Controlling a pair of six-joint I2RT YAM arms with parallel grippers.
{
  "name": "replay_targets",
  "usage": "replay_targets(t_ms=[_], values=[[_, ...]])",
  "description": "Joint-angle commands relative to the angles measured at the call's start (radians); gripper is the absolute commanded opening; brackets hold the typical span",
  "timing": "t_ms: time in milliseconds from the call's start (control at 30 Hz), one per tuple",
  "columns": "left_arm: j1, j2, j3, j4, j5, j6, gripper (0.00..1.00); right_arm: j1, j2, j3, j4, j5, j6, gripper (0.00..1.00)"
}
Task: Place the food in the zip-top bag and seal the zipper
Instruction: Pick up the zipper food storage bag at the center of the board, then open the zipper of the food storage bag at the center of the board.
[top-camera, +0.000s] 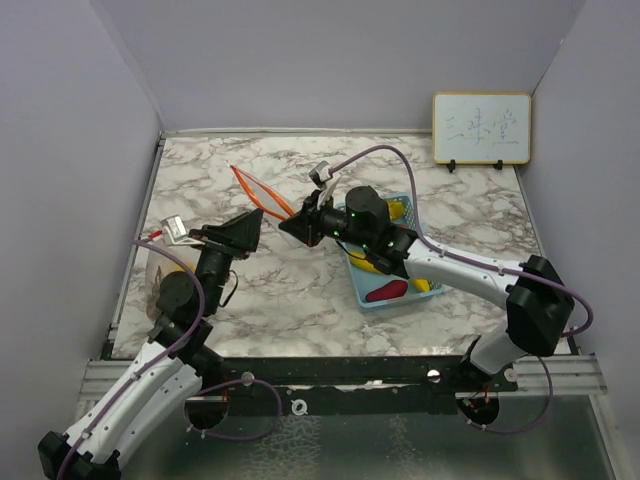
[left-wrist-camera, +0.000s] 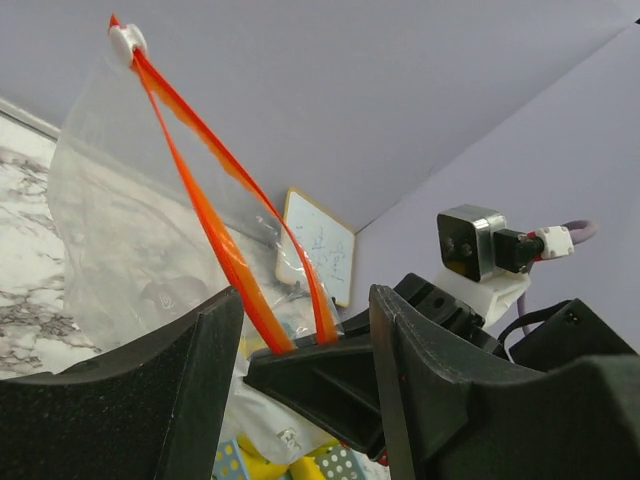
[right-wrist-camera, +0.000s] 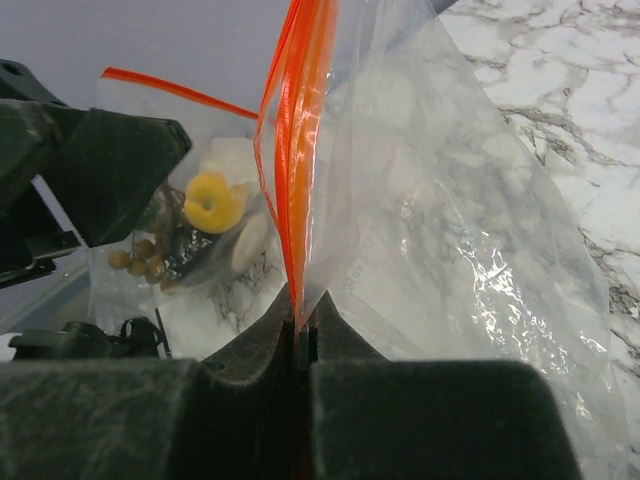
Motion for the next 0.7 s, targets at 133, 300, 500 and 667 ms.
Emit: replay_targets(t_ms=[133, 300, 500, 667], values=[[0.003, 0.079, 0.003, 0.064, 0.06, -0.068, 0.54, 0.015, -0.087, -0.026, 0.08, -0.055, -0.008, 0.02], [0.003, 0.11, -0.016, 0.096, 0.041, -0.078, 0.51, 0.035, -0.1, -0.029, 0.079, -0.07, -0.043, 0.02], [0.003, 0.176, 0.001, 0.151, 0.056, -0.094, 0.52, 0.082, -0.088, -0.012, 0.039, -0.043, -0.096, 0.03], [0.003, 0.207, 0.009, 0.164, 0.062, -0.091, 0.5, 0.096, -0.101, -0.019, 0.033, -0.029, -0.125, 0.02]])
